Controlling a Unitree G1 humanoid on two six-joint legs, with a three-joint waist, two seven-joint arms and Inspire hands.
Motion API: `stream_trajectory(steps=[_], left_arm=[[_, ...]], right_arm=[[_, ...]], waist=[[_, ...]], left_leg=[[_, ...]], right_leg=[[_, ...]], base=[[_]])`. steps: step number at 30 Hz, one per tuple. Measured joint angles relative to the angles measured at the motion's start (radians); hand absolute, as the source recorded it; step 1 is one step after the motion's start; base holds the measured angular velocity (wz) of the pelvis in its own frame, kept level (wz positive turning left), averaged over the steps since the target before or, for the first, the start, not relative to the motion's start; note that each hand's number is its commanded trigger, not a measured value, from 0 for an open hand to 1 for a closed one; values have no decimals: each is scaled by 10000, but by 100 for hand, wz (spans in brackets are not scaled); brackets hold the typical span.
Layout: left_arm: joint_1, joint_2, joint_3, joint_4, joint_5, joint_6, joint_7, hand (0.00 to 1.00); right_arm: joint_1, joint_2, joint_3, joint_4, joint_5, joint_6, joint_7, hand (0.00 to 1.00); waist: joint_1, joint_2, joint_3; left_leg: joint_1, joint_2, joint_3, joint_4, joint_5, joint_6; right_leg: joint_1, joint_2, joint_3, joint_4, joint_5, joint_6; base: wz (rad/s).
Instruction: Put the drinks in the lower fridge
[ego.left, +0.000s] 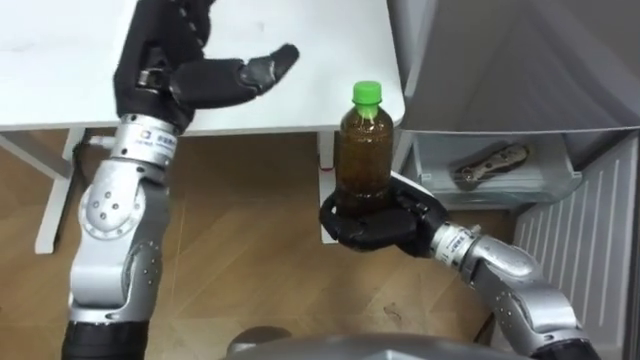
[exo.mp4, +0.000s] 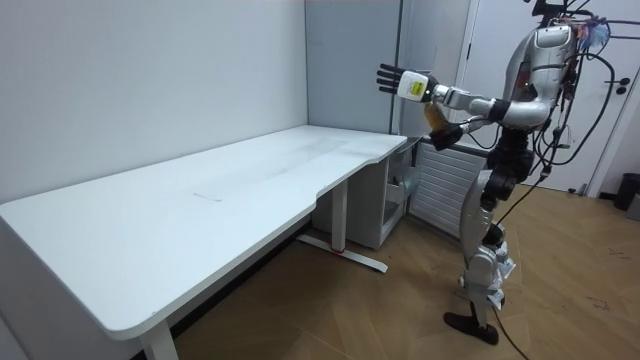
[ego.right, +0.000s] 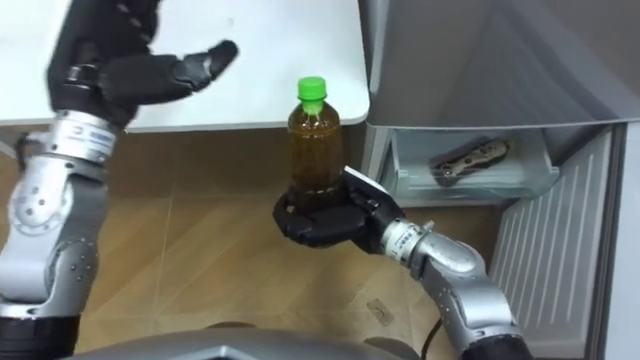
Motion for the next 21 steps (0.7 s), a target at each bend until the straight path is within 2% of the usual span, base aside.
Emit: stream_trajectory(steps=[2,3,5,7,11,13,16,21], left_arm=[[-1,10,796,14,5,-174,815,0],[-1,13,978,26,16,-250,1067,0],[8,9,1708,192,20,-670,2031,0],[14,4,2058,524,23,-877,2684,0],[13,4,2631,1927,-191,-901,3983,0],[31,2,2764,2465,-216,-892,4560,0],[444,-1,2823,3360,-230,-913,5275,0],[949,-102,2494,5075,-894,-861,6205,0]], right_arm=[[128,26,-252,1,0,-8,-44,100],[136,-3,-306,1,-1,-8,-65,100],[180,-111,-517,0,-28,-16,-232,100],[354,-72,-677,-57,-35,-16,-281,100],[454,-166,-694,-57,-76,-8,-529,100],[462,-160,-705,-58,-88,-3,-631,100],[536,-5,-663,-65,-85,8,-753,100],[549,94,-567,-68,-35,89,-1262,100]], waist=[[169,66,41],[203,92,55],[328,123,63],[557,148,48],[959,213,-15],[1047,186,-19],[1135,142,-52],[1094,31,-124]], left_leg=[[107,-4,13,-10,0,0],[111,-6,19,-18,-1,0],[125,-10,18,-96,2,-2],[140,1,30,-114,4,-6],[142,-2,24,-110,7,-8],[124,-2,17,-114,9,-10],[251,-19,13,-145,9,-10],[317,-20,-133,-179,8,-10]], right_leg=[[121,1,30,-7,0,0],[132,1,43,-7,0,0],[107,0,53,-8,0,1],[97,11,71,-13,-1,1],[46,12,83,-5,-1,1],[25,12,86,-6,-1,1],[216,-2,14,-148,0,1],[342,2,-132,-167,-1,1]], base=[[-3],[-6],[0],[-2],[0],[0],[2],[8]])
